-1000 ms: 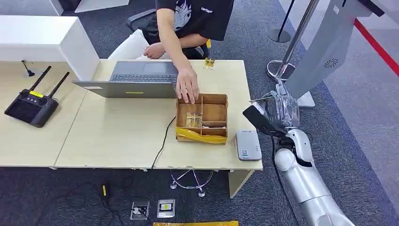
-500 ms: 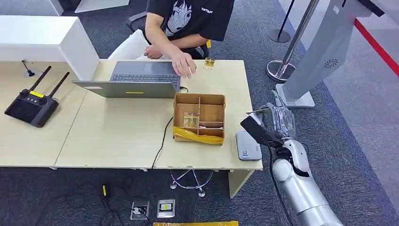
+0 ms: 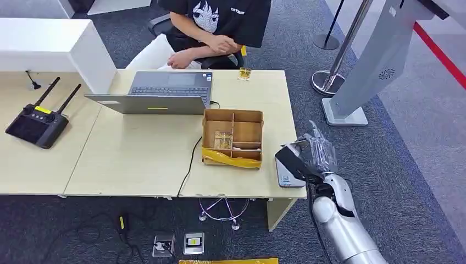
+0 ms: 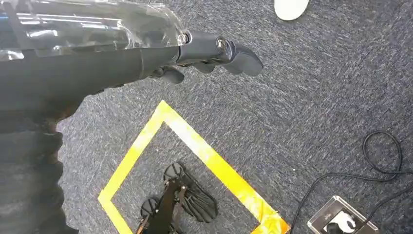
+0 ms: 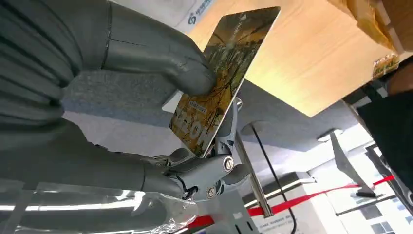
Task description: Pass the card to the sensor for recognition and then transmit it.
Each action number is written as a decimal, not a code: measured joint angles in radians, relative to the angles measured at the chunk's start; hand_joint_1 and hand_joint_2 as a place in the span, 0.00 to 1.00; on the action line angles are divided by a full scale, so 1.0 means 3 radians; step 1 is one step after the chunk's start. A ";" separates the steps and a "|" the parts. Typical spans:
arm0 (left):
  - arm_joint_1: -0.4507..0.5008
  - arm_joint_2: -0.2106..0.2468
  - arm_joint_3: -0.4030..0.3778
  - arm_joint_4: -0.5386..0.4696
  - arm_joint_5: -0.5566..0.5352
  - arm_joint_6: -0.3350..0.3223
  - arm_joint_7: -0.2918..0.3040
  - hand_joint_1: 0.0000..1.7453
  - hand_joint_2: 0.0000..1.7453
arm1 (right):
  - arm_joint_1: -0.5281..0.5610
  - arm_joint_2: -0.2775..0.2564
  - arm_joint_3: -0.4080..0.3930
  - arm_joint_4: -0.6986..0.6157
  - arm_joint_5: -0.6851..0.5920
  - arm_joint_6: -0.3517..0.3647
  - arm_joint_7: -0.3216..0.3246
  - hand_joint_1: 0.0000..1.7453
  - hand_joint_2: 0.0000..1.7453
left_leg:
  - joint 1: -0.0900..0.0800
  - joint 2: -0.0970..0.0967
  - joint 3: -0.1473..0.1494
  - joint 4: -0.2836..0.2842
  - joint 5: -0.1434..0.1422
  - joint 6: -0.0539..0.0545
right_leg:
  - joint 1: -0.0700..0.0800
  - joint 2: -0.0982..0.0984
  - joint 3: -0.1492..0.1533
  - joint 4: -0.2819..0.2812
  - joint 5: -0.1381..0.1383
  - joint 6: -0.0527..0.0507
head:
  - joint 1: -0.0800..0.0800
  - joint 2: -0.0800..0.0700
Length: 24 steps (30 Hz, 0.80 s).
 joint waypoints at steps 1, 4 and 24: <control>0.0000 0.0000 0.0000 0.0000 0.0000 0.0008 0.0000 0.00 1.00 | 0.0008 0.0005 0.0011 0.0004 -0.0025 0.0004 -0.0009 1.00 1.00 | 0.0000 0.0000 0.0000 0.0000 0.0000 0.0000 | 0.0000 0.0000 0.0000 0.0000 0.0000 0.0000 | -0.0001 0.0000; 0.0001 0.0000 0.0000 0.0000 0.0005 0.0034 0.0020 0.00 1.00 | 0.0021 0.0014 0.0033 0.0028 -0.0093 0.0019 -0.0038 1.00 1.00 | 0.0000 0.0000 0.0000 0.0000 0.0000 0.0000 | 0.0000 0.0000 0.0000 0.0000 0.0000 0.0000 | -0.0001 0.0000; 0.0001 -0.0009 0.0000 0.0000 0.0076 0.0136 0.0051 0.00 1.00 | -0.0095 0.0105 0.0128 0.0443 -0.0533 -0.0086 -0.0281 1.00 1.00 | 0.0000 0.0000 -0.0001 0.0000 0.0000 0.0000 | 0.0000 0.0000 0.0000 0.0000 0.0000 0.0000 | 0.0000 0.0000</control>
